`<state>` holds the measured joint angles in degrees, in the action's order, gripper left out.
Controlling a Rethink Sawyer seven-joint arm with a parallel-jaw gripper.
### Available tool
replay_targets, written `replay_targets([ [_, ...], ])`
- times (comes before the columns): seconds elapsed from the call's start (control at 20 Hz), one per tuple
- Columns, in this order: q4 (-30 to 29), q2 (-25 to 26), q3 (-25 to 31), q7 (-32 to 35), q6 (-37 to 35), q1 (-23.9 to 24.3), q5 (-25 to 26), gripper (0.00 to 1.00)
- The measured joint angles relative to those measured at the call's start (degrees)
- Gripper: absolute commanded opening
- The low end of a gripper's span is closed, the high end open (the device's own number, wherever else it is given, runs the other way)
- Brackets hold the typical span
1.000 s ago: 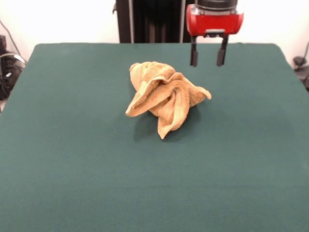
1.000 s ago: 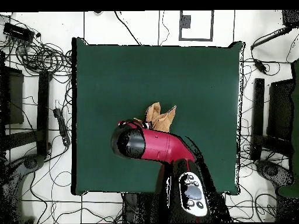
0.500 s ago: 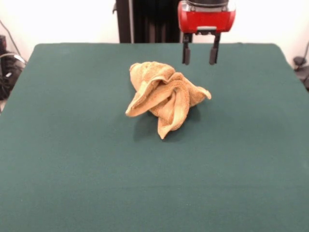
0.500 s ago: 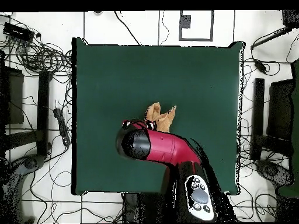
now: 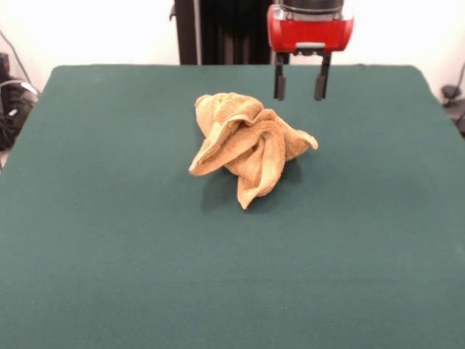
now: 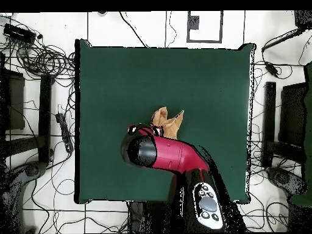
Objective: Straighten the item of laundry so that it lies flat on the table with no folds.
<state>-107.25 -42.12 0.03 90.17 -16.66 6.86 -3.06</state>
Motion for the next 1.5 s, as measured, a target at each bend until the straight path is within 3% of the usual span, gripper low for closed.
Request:
replay_targets([
  [0.5,-2.27,-0.75,0.09,0.00,0.01,1.08,0.06,1.00],
  [0.8,-6.57,-3.34,0.23,0.00,0.01,5.28,2.40,1.00],
  [1.3,-8.06,-4.87,0.26,0.00,0.06,5.91,5.49,1.00],
  [1.5,-10.97,-8.93,0.55,0.00,1.57,6.00,5.82,1.00],
])
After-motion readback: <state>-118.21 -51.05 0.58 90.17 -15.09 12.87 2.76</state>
